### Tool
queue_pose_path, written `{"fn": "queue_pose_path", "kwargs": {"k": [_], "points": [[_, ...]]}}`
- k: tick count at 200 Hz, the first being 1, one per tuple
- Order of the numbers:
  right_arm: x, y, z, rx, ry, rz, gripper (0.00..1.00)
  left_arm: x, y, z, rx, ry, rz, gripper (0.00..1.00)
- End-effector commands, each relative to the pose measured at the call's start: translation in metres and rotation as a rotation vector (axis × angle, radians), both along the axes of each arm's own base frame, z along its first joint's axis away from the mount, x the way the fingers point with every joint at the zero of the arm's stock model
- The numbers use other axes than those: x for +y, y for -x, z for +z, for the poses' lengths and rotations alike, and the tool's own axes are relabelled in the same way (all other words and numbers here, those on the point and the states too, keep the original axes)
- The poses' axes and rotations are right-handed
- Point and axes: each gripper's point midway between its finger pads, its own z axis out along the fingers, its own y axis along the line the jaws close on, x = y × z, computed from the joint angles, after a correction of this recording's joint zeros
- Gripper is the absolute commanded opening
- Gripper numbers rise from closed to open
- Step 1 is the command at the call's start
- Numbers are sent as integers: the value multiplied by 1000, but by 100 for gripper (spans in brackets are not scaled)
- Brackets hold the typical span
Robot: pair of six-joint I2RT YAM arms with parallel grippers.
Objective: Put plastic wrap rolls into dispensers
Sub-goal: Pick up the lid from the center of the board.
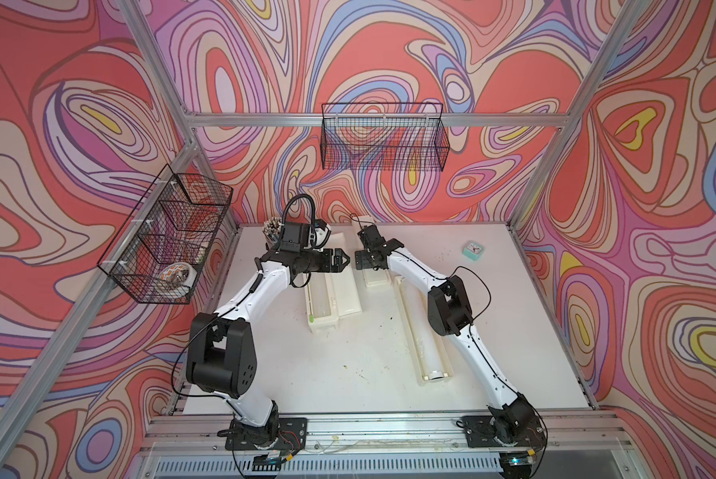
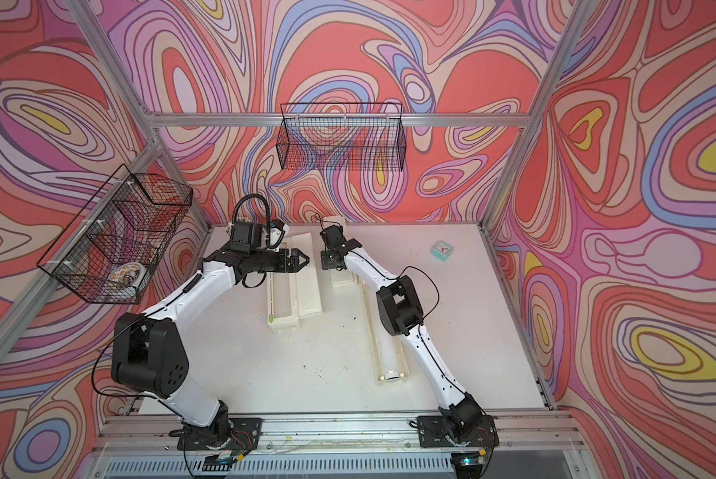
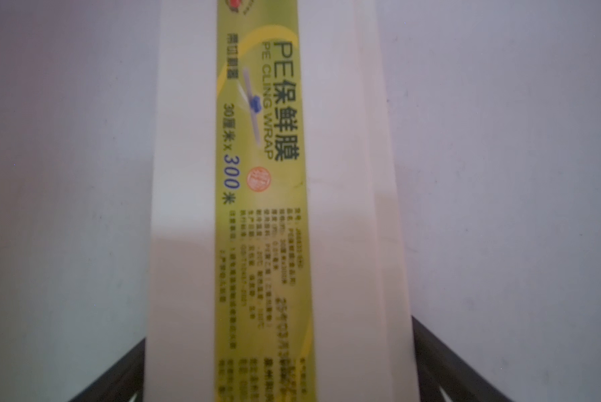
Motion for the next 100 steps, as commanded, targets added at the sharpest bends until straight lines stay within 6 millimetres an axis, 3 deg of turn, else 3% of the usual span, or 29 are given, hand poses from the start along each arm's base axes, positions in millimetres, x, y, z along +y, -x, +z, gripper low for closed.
{"fn": "queue_pose_path", "kwargs": {"k": [1, 9, 20, 51, 77, 100], "points": [[-6, 19, -47, 129, 22, 7, 84, 3, -2, 3, 0, -11, -2, 86], [-5, 15, -36, 99, 13, 12, 77, 3, -1, 4, -2, -9, -1, 86], [0, 5, -5, 15, -12, 24, 71, 4, 0, 5, -2, -9, 0, 86], [2, -9, 93, -168, -55, 47, 66, 4, 2, 12, -15, 5, 6, 86], [-4, 0, 171, -267, -96, 56, 63, 1, 1, 17, -22, 31, 6, 86], [-21, 24, 214, -286, -100, 50, 61, -3, -2, 21, -22, 70, 9, 85]]}}
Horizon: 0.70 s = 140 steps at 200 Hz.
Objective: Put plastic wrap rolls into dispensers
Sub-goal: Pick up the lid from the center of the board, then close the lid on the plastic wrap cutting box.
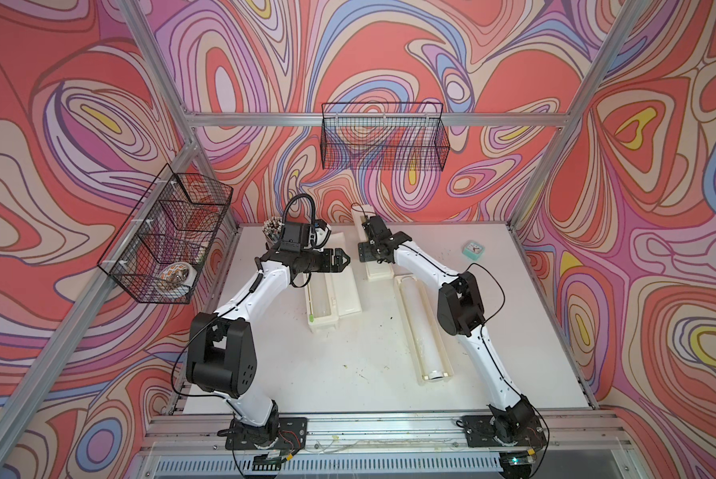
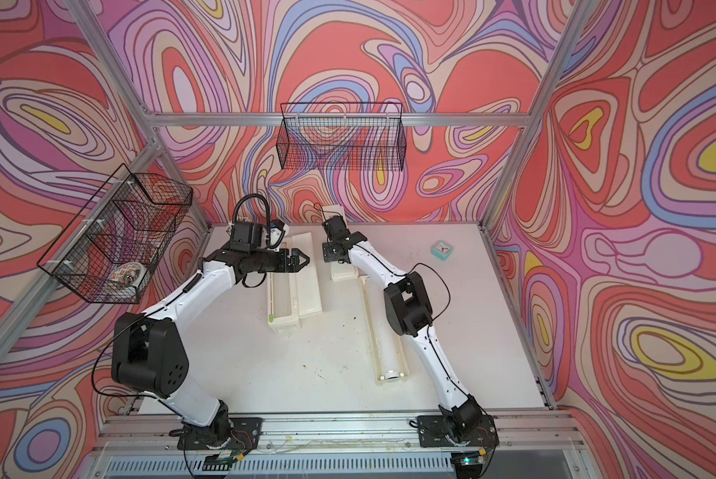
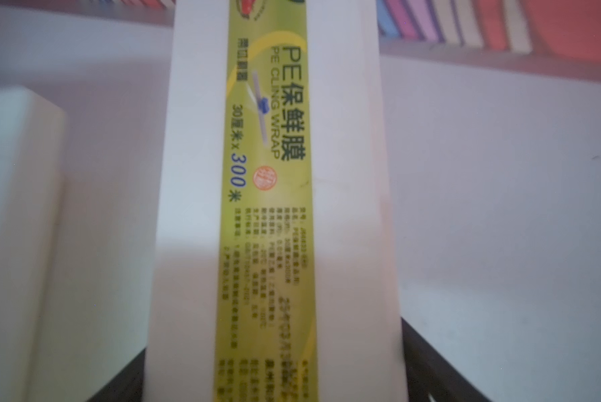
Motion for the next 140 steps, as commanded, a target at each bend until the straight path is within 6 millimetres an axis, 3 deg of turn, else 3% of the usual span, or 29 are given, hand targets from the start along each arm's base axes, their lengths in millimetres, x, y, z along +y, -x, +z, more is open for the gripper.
{"fn": "queue_pose_path", "kwargs": {"k": [1, 28, 69, 100, 140], "points": [[-14, 15, 116, -166, -70, -5, 61, -3, -4, 21, -38, 57, 4, 85], [-52, 65, 127, -88, -25, -52, 59, -10, -6, 26, -33, 101, 1, 83], [-93, 166, 109, 34, -34, -113, 55, -34, -1, 23, -45, 88, -44, 82], [-84, 225, 87, 36, -60, -100, 55, -63, -1, 19, -27, 88, -90, 82], [-87, 270, 55, 58, -13, -129, 55, -89, 7, 11, -1, 78, -130, 82]]}}
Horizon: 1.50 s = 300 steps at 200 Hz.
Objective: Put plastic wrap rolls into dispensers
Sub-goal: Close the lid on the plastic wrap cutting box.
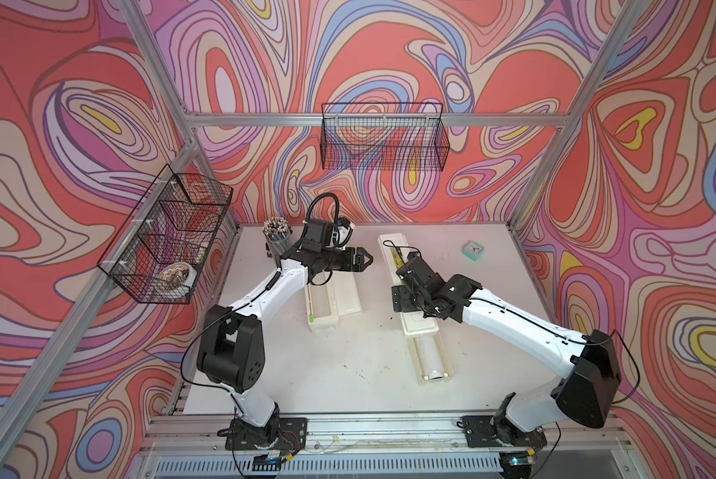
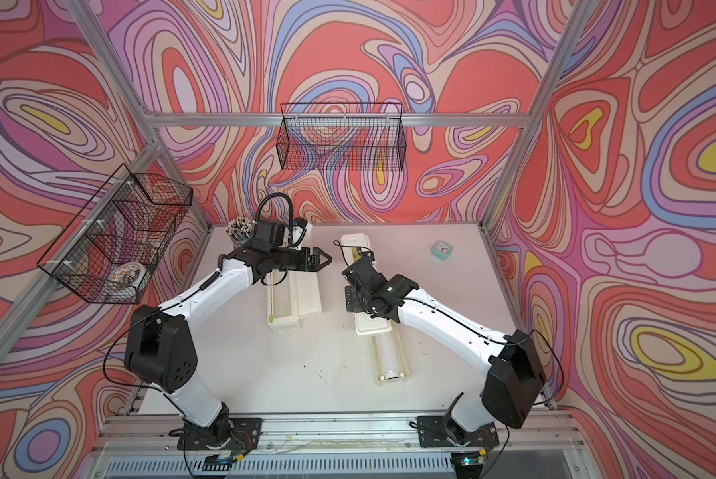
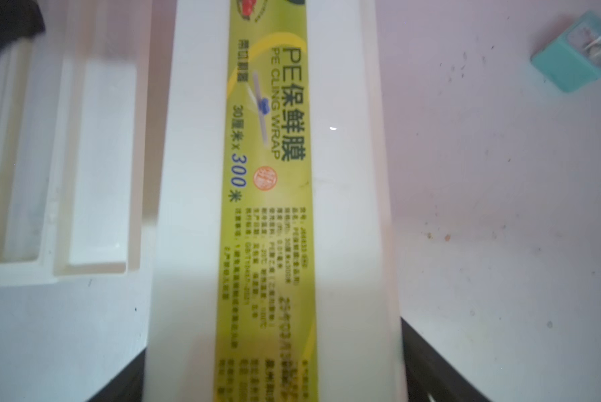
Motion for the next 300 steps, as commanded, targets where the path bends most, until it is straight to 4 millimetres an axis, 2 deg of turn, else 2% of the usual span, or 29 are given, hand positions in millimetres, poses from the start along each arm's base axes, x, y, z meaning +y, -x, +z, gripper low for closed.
{"fn": "queue_pose_path", "kwargs": {"k": [1, 41, 82, 150, 180, 222, 300], "points": [[-10, 6, 8, -67, -30, -99, 55, -10, -1, 0, 8, -2, -1, 82], [-19, 32, -20, -20, 0, -109, 55, -13, 9, -10, 33, -26, 2, 82], [-33, 54, -39, 21, 3, -126, 55, -12, 14, -17, 42, -48, 19, 81], [-48, 81, -63, 62, 62, -127, 55, -23, 17, -21, 50, -61, 8, 81], [-57, 85, -68, 50, 67, -142, 55, -28, 19, -22, 50, -66, 0, 81], [-56, 85, -84, 47, 100, -83, 59, -32, 21, -25, 57, -74, -7, 81], [-63, 85, -101, 39, 152, -71, 77, -32, 23, -25, 59, -87, -5, 81]]}}
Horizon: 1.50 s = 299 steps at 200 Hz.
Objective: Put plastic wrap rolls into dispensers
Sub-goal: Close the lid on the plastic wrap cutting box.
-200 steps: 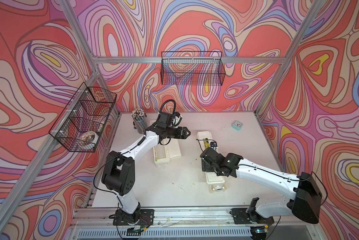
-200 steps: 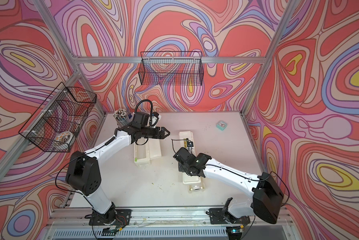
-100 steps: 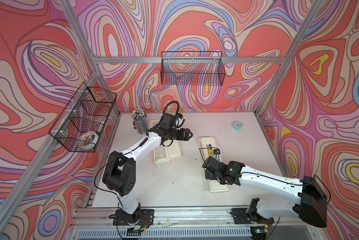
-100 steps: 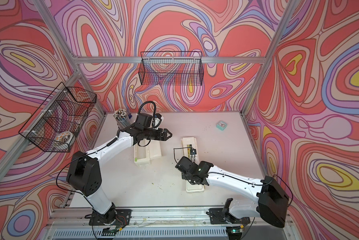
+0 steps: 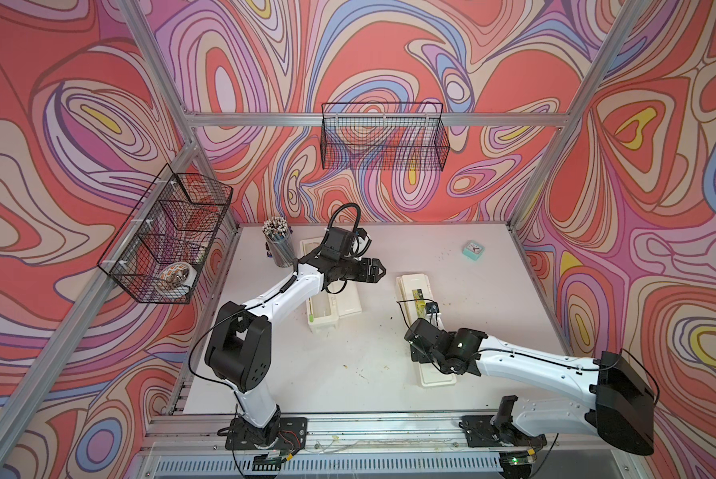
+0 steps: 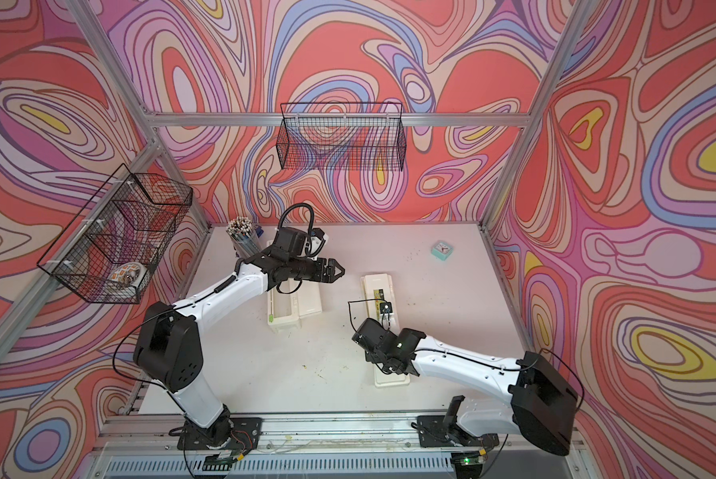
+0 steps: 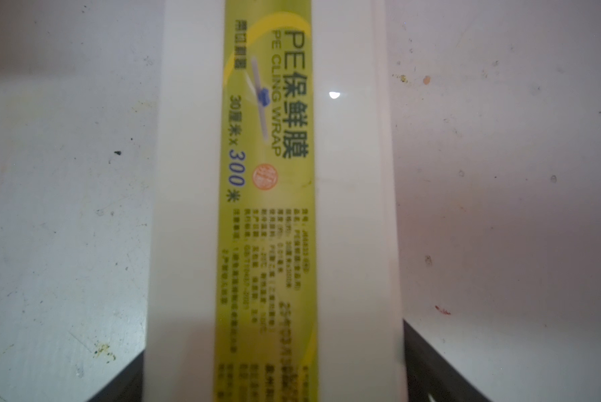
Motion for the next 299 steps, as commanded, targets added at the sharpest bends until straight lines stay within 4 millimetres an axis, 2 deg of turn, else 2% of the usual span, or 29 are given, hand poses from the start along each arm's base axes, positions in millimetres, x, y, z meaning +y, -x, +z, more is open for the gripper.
{"fn": "queue_pose_path", "kwargs": {"k": [1, 33, 63, 83, 122, 166, 230, 266, 299], "points": [[-9, 4, -14, 16, 65, 9, 77, -2, 0, -2, 15, -13, 7, 82], [-13, 2, -9, -15, 69, 18, 80, -3, 1, -2, 18, -15, 5, 81], [-18, 5, -12, -12, 78, 19, 94, -5, 3, -3, 24, -18, 0, 82], [-15, 4, -10, -14, 79, 27, 98, -7, 5, -3, 28, -18, -3, 82], [-14, 4, -17, 14, 102, 22, 98, -10, 9, -6, 40, -19, -7, 83], [2, -5, -19, 1, 64, 26, 98, -11, 15, -10, 51, -23, -5, 83], [12, -13, 0, -6, 65, 32, 98, -7, 18, -10, 42, -40, -6, 83], [17, -13, 0, 29, 76, 33, 98, -8, 18, -12, 44, -40, -8, 83], [19, -16, -1, 14, 17, -2, 98, -8, 19, -13, 47, -41, -10, 84]]}}
